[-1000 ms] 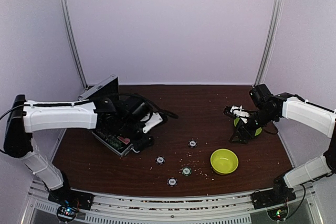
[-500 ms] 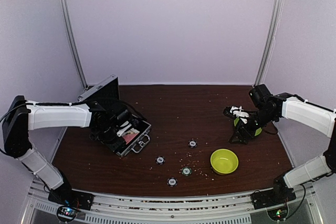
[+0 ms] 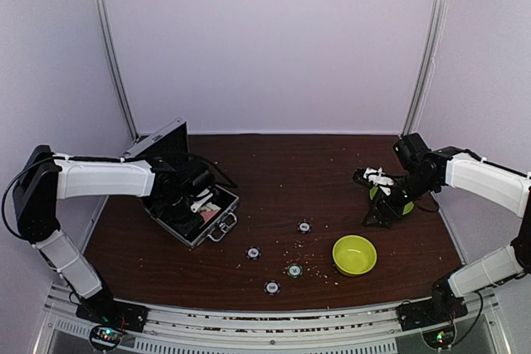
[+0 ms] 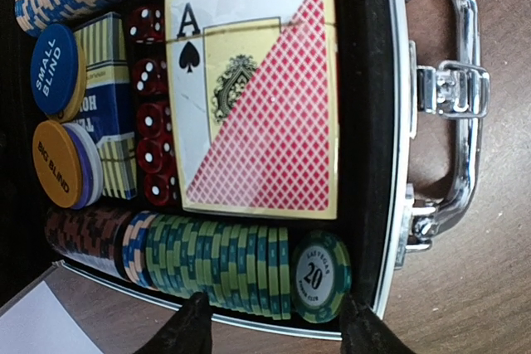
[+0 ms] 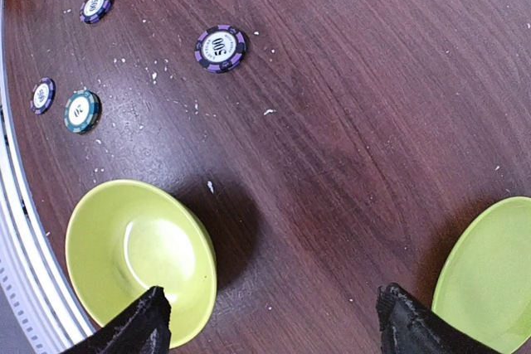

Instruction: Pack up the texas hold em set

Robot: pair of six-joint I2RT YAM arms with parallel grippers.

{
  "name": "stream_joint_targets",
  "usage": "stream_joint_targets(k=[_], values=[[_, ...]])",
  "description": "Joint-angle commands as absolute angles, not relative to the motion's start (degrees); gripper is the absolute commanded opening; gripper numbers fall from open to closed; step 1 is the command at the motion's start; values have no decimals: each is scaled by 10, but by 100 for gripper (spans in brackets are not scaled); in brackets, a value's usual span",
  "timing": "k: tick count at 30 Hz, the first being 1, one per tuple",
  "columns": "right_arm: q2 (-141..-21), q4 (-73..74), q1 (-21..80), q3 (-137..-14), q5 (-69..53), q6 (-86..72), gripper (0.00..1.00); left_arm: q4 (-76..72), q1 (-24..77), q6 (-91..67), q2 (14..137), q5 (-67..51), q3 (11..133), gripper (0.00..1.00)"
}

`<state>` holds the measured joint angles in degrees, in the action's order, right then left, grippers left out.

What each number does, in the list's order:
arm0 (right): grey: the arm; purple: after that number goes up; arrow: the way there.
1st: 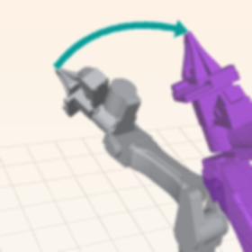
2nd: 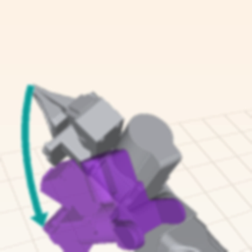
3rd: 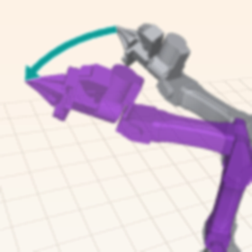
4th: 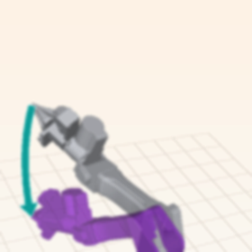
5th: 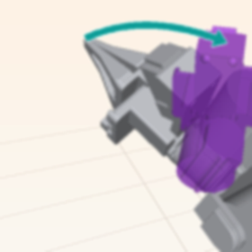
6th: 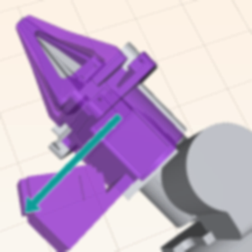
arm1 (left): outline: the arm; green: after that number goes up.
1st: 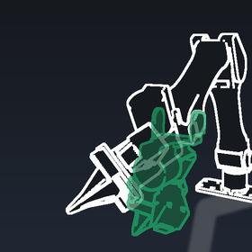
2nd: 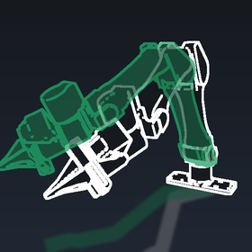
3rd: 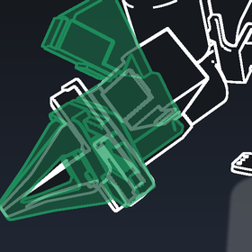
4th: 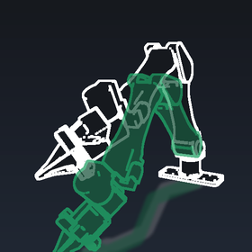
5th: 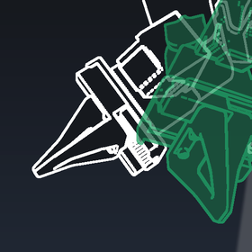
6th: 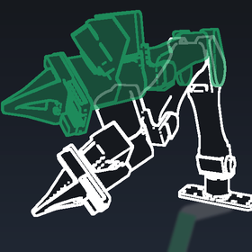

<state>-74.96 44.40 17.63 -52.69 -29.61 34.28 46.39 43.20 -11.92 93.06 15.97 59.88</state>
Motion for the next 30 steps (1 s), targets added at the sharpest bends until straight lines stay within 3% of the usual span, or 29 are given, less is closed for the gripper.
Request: stream_joint_targets(k=[1,18,30], values=[[-754,450,175,-540,-297,345,87,456,427,-118,943,196,613,54],[-759,451,176,-541,-296,344,86,474,407,-128,929,239,611,53],[-761,452,176,-542,-298,344,87,442,452,-110,838,38,653,55]])
